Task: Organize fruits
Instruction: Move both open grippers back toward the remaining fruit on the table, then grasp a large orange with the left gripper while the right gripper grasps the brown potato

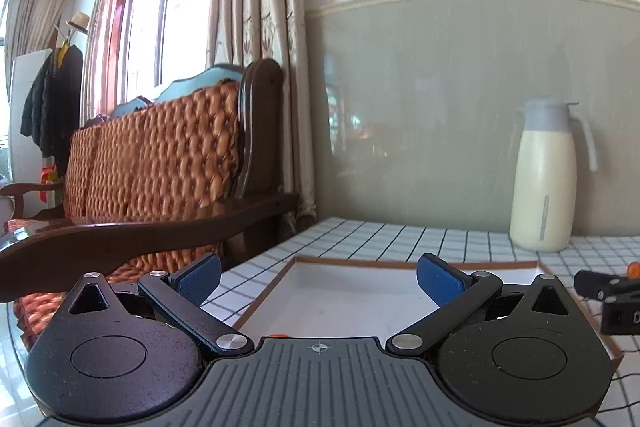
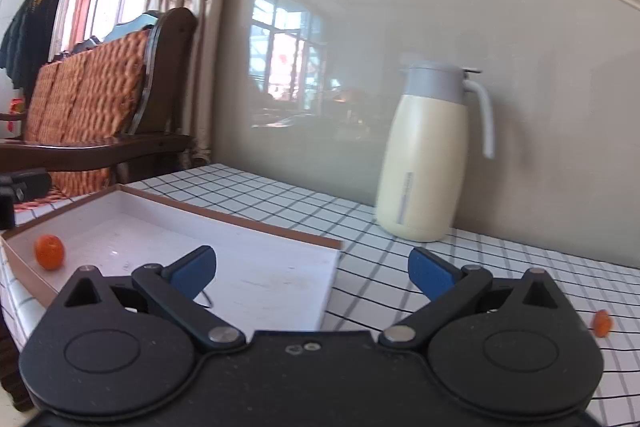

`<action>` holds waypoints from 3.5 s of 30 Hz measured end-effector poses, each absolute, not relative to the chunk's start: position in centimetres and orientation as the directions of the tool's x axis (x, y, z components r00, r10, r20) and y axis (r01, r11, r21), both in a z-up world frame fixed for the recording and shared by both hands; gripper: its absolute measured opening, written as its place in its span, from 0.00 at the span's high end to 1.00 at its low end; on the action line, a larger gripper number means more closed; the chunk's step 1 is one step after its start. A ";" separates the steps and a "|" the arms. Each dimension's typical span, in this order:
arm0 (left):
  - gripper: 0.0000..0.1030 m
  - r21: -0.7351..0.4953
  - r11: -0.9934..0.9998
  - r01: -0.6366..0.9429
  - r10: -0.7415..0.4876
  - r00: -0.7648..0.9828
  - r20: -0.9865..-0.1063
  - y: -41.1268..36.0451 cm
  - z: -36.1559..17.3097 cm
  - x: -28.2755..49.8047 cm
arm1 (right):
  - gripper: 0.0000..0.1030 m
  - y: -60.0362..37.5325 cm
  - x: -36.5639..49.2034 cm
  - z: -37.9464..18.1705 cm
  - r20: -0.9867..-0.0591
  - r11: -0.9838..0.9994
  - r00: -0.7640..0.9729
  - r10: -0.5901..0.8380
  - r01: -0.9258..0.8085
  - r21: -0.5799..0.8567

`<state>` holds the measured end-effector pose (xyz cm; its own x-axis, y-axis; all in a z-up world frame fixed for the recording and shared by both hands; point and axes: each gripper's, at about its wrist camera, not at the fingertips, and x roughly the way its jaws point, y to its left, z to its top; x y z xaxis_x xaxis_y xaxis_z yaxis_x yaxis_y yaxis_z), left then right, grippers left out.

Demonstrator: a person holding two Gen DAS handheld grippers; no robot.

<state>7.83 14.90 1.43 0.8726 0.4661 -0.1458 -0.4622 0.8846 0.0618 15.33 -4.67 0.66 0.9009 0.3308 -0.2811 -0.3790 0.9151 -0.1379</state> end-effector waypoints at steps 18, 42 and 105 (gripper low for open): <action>0.00 0.069 0.956 -0.286 0.294 0.936 -0.194 7.1 1.8 8.8 | 0.06 -12.8 13.8 2.2 -0.260 0.935 0.922 0.286 -0.328 -0.134; 0.00 0.095 0.984 -0.154 0.170 0.966 -0.193 -1.1 0.9 10.7 | 0.07 -20.1 13.3 1.3 -0.302 0.971 0.941 0.153 -0.200 -0.130; 0.36 0.044 0.992 0.120 -0.076 0.829 -0.554 -11.9 -5.1 23.1 | 0.81 -25.2 21.1 -4.1 -0.601 0.990 0.795 0.080 -0.135 -0.047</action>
<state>23.08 -11.92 -5.14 0.8292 -0.0758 -0.5537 0.1198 0.9918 0.0437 21.09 -25.19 -4.13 0.7955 0.0802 -0.6007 -0.1350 0.9897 -0.0467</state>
